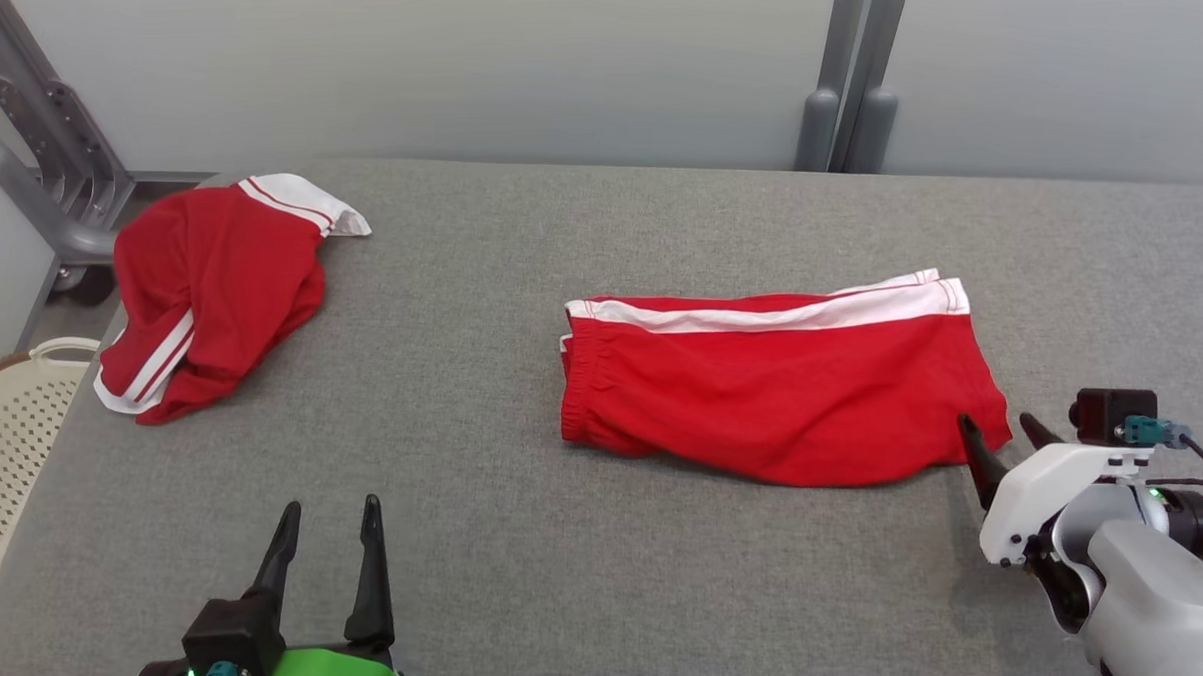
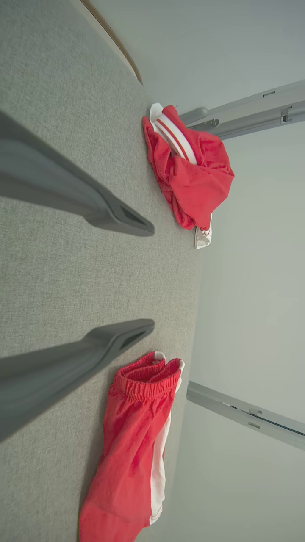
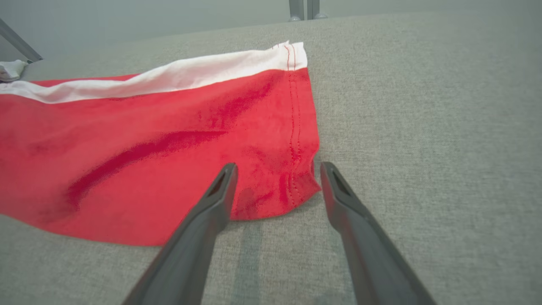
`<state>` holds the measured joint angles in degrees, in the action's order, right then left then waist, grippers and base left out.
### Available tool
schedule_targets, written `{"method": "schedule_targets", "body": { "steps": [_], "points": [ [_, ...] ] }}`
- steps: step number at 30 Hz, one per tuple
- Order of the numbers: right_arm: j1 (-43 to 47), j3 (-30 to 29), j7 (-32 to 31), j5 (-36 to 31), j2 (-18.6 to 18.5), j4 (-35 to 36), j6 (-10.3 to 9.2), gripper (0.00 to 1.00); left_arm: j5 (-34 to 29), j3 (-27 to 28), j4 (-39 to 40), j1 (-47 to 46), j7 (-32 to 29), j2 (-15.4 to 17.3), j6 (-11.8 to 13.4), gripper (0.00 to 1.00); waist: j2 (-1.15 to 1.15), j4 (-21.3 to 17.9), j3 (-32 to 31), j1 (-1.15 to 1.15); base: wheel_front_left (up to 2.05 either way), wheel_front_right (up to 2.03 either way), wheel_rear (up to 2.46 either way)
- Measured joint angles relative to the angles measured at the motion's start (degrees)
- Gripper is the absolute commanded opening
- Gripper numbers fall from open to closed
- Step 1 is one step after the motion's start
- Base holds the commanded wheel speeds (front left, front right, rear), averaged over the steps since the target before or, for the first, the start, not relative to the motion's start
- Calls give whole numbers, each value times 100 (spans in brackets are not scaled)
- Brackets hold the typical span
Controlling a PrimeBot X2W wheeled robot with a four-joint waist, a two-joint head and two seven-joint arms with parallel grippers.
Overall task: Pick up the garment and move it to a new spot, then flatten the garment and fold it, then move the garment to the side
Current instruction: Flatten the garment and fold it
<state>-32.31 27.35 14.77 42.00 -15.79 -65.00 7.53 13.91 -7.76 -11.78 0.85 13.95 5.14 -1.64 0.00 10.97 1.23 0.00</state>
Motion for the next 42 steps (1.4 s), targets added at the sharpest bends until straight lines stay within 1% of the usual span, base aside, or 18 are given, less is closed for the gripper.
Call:
{"method": "schedule_targets", "body": {
  "steps": [3, 6, 12, 16, 20, 22, 26, 29, 32, 42],
  "points": [
    [246, -425, 18, -426, -119, 702, 0, 100, 67, 60, -54, 55, 5, 19, 20, 100, 0, -32, -136, 0, 0, 0, 0],
    [751, -967, 23, -958, -77, 1451, 0, 100, 102, 82, -92, 105, -1, 27, 25, 100, 0, -117, -243, 0, 0, 0, 0],
    [1775, -1879, 23, -1926, 363, 2747, 0, 100, 151, 170, -223, 116, -1, 115, 74, 100, 0, -357, -401, 0, 0, 0, 0],
    [2254, -2262, 14, -2425, 703, 3406, 0, 100, 181, 232, -290, 117, 7, 145, 124, 100, 0, -526, -491, 0, 0, 0, 0],
    [2604, -2474, -186, -2809, 987, 4022, 0, 100, 225, 304, -301, 183, 24, 205, 162, 100, 0, -686, -575, 0, 0, 0, 0],
    [2766, -2576, -270, -2900, 1088, 4288, -1, 100, 263, 348, -300, 247, 26, 233, 167, 100, 0, -752, -616, 0, 0, 0, 0],
    [3045, -2626, -370, -3096, 1207, 4762, -1, 100, 266, 366, -288, 346, 51, 301, 156, 100, 0, -841, -688, 0, 0, 0, 0],
    [3181, -2526, -349, -3128, 1245, 5059, -1, 100, 300, 372, -267, 444, 65, 341, 112, 100, 0, -873, -729, 0, 0, 0, 0],
    [3283, -2464, -270, -3128, 1265, 5272, -1, 100, 320, 390, -236, 530, 74, 376, 80, 100, 0, -886, -760, 0, 0, 0, 0],
    [3496, -2551, -235, -3171, 1278, 5560, -1, 100, 349, 397, -133, 689, 78, 443, 112, 100, 0, -885, -765, 0, 0, 0, 0]
  ]
}}
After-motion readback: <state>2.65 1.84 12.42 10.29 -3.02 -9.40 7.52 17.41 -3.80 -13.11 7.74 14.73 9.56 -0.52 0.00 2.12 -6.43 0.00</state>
